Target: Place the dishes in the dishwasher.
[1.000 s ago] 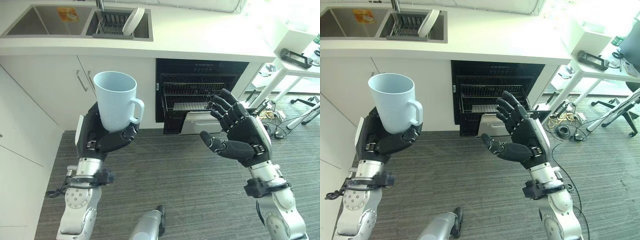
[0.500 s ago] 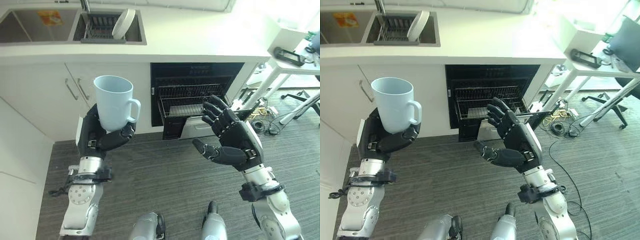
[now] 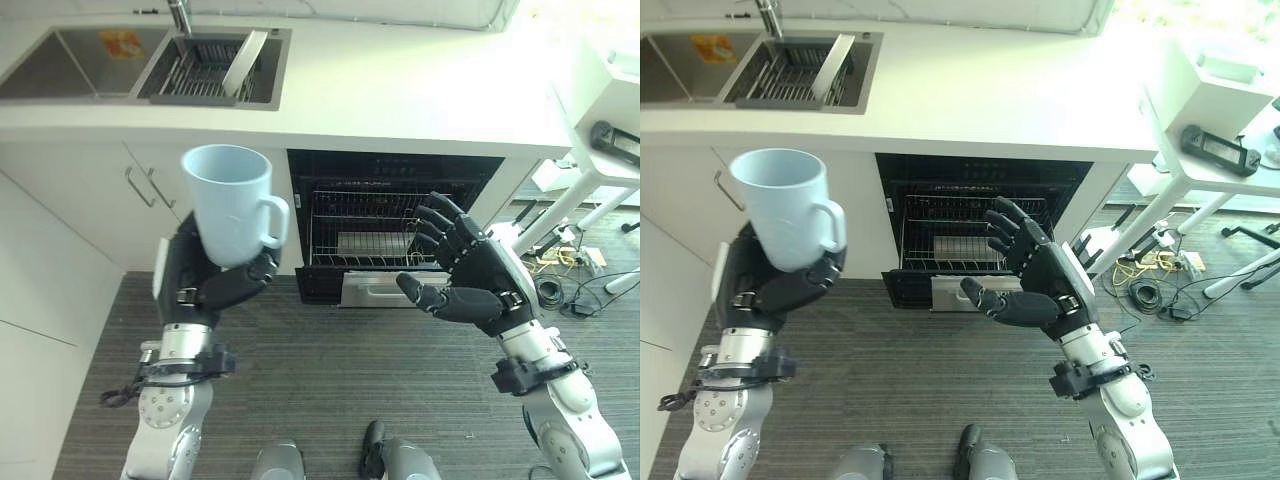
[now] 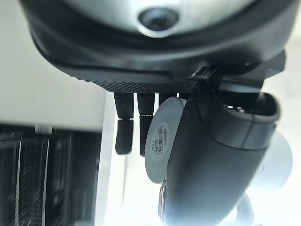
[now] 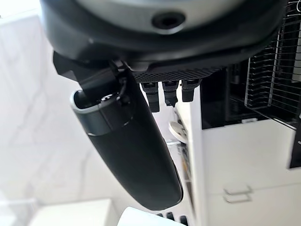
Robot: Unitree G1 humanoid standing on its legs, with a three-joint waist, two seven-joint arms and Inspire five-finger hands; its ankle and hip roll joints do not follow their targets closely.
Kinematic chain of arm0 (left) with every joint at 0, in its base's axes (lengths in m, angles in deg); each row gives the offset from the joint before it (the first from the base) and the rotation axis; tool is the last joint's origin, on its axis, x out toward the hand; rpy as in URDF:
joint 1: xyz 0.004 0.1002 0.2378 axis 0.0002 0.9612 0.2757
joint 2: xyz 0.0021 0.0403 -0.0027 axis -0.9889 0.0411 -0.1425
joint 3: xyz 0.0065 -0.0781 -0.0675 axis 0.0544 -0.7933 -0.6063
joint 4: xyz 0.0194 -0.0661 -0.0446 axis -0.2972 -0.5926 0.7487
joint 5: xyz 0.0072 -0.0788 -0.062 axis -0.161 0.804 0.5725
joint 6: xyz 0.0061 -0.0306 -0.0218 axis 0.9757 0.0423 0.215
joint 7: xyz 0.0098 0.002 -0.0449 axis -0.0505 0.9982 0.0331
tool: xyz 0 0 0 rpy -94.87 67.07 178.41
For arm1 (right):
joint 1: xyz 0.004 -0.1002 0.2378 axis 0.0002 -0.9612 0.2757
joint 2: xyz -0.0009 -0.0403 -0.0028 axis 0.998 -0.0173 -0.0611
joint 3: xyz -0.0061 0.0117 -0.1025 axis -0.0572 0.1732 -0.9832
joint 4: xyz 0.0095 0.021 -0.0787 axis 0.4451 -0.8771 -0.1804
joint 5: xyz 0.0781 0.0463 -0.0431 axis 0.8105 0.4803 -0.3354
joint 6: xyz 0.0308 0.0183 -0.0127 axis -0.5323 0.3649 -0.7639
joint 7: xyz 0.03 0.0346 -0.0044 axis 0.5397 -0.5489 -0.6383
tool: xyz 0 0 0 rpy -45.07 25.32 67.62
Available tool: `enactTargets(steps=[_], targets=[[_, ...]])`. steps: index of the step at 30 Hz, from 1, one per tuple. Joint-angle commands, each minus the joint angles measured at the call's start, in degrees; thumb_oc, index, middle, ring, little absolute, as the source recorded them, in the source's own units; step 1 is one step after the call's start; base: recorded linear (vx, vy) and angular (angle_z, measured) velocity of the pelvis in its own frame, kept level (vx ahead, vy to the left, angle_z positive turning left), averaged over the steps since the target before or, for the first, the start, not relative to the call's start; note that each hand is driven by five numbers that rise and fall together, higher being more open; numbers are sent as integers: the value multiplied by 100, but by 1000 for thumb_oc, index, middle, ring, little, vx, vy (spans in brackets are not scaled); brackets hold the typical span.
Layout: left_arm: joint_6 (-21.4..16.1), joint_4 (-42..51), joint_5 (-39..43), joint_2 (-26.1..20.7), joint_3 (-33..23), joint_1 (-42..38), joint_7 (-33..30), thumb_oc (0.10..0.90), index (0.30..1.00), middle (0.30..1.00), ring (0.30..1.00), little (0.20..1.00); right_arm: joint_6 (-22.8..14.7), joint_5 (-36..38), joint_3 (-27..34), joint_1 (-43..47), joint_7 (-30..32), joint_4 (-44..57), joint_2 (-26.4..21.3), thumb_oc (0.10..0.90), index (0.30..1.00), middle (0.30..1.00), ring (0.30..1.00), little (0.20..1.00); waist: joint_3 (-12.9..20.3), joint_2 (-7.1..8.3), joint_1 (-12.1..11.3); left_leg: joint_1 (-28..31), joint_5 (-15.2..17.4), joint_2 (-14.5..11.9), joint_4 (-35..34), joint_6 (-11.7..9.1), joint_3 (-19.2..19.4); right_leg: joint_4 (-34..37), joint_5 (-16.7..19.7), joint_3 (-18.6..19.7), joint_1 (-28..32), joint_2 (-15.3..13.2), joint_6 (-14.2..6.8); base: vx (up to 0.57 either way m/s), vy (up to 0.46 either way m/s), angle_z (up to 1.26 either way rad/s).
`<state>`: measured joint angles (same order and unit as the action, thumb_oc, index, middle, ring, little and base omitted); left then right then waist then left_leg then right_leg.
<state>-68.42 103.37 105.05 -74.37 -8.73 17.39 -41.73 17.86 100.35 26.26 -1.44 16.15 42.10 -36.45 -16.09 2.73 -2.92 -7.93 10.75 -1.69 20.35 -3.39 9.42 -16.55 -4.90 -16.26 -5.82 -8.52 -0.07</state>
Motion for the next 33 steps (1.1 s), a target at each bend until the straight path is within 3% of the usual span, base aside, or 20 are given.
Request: enactTargets(steps=[1,2,4,8,12,14,16,18,19,20,26,31,32,33], targets=[[-640,528,32,-123,-362,-273,198,400,300,300,300,300,-657,32,29,36,57,629,149,800,900,900,900,900,422,-236,-44,-204,-306,-306,-316,-50,-111,-64,-546,141,149,7,-691,227,41,20],[-640,519,11,-103,-329,-313,230,400,300,300,300,300,-668,28,40,8,91,666,142,800,900,900,900,900,400,-224,-81,-319,-378,-251,-316,-78,-272,-64,-605,116,238,26,-678,262,115,31],[-614,492,-175,-123,-279,-493,124,400,300,300,300,300,-761,4,-54,145,103,595,127,800,900,900,900,900,400,-204,-134,-280,-185,-63,-316,49,-518,-64,-671,87,308,0,-711,258,177,16],[-624,376,-137,-298,-304,-744,318,400,300,300,300,300,-878,183,85,71,83,623,222,800,900,900,900,900,442,-62,-93,12,-2,30,-316,263,-446,-64,-523,-151,453,-168,-814,251,165,-41],[-655,323,-264,-341,-221,-875,221,400,300,300,300,300,-908,38,-121,359,200,459,419,800,900,900,900,900,364,-70,-235,73,60,64,-316,403,-575,-64,-473,-347,761,-162,-823,134,125,-13],[-700,292,-339,-359,-205,-898,259,400,300,300,300,300,-958,-20,-162,368,199,458,490,800,900,900,900,900,380,-116,-244,5,42,113,-316,504,-745,-64,-77,-327,974,5,-827,167,118,-9],[-754,189,-365,-365,-147,-931,336,400,300,300,300,300,-1073,-32,-186,307,205,400,513,800,900,900,900,900,367,-125,-148,-55,25,161,-316,543,-899,-64,27,18,843,208,-784,130,-10,2],[-717,103,-348,-383,-37,-1068,353,400,300,300,300,300,-1153,-27,-158,229,218,344,459,800,900,900,900,900,373,2,-69,-140,-15,286,-316,529,-899,-64,-386,381,432,149,-765,60,-150,16],[-710,87,-360,-365,9,-1106,383,400,300,300,300,300,-1164,-31,-148,216,253,329,433,800,900,900,900,900,385,34,-16,-151,-3,299,-316,535,-855,-64,-348,546,217,110,-800,103,-352,23],[-700,101,-566,-393,80,-1184,125,400,300,300,300,300,-1100,-20,-231,340,167,328,465,800,900,900,900,900,309,50,105,23,128,137,-316,528,-671,-64,14,711,-138,-92,-943,97,-404,25],[-699,303,-460,-379,-18,-980,-136,400,300,300,300,300,-794,61,-326,548,310,468,350,800,900,900,900,900,455,-8,61,260,260,-256,-316,356,-6,-64,-345,375,-129,-222,-878,73,-228,-14],[-723,441,-324,-358,-102,-712,-183,400,300,300,300,300,-700,-47,-211,305,406,743,322,800,900,900,900,900,600,-164,227,397,348,-400,-316,260,116,-64,-478,361,-65,-237,-821,68,-27,-12],[-1219,169,-246,-175,-432,-677,-273,400,300,300,300,300,-1277,-385,330,42,408,-30,234,800,900,900,900,900,618,-120,84,194,194,291,-316,322,-709,-64,-577,-154,187,526,-474,33,45,2],[-1227,181,-305,-150,-430,-640,-250,400,300,300,300,300,-1227,-417,336,22,393,36,243,800,900,900,900,900,665,-126,77,172,210,282,-316,316,-658,-64,-625,-150,188,510,-459,-4,114,14]])
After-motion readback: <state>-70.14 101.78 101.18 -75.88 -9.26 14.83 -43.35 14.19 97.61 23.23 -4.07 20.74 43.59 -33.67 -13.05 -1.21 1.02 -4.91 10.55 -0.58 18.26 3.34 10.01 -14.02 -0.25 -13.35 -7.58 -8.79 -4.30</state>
